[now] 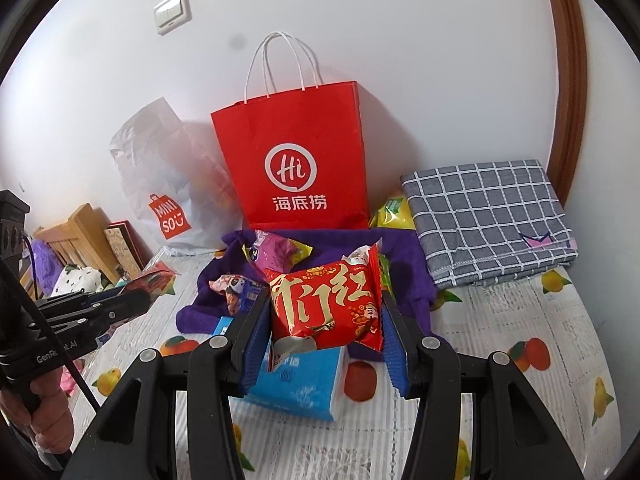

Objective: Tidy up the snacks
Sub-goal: 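Carry the red packet and pink lollipop with both tools over the purple towel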

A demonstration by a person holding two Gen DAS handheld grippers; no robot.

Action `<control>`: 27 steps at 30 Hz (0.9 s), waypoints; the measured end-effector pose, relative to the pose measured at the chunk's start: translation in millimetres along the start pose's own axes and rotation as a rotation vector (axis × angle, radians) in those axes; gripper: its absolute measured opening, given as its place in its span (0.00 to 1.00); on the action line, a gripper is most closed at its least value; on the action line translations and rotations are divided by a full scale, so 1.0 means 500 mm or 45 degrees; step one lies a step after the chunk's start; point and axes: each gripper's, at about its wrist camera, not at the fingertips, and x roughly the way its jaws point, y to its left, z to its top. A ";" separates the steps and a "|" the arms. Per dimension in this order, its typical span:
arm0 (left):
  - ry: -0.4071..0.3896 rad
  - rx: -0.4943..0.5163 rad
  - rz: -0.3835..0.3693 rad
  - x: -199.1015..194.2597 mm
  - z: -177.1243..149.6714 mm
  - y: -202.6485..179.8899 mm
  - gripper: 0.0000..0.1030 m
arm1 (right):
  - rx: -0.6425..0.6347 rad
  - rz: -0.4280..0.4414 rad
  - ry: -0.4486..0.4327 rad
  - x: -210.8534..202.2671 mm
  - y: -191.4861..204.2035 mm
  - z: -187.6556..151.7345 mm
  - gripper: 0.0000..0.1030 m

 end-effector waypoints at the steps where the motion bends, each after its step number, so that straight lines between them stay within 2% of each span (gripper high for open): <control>1: 0.003 0.000 -0.001 0.004 0.004 0.000 0.17 | -0.003 -0.001 0.003 0.005 0.000 0.003 0.49; 18: 0.064 -0.009 0.021 0.107 0.068 0.025 0.18 | 0.005 0.034 0.076 0.125 -0.032 0.097 0.49; 22: 0.080 -0.008 0.031 0.130 0.073 0.036 0.18 | -0.027 0.003 0.083 0.152 -0.033 0.109 0.49; 27: 0.102 -0.022 0.033 0.166 0.075 0.052 0.18 | -0.041 0.019 0.108 0.188 -0.034 0.115 0.49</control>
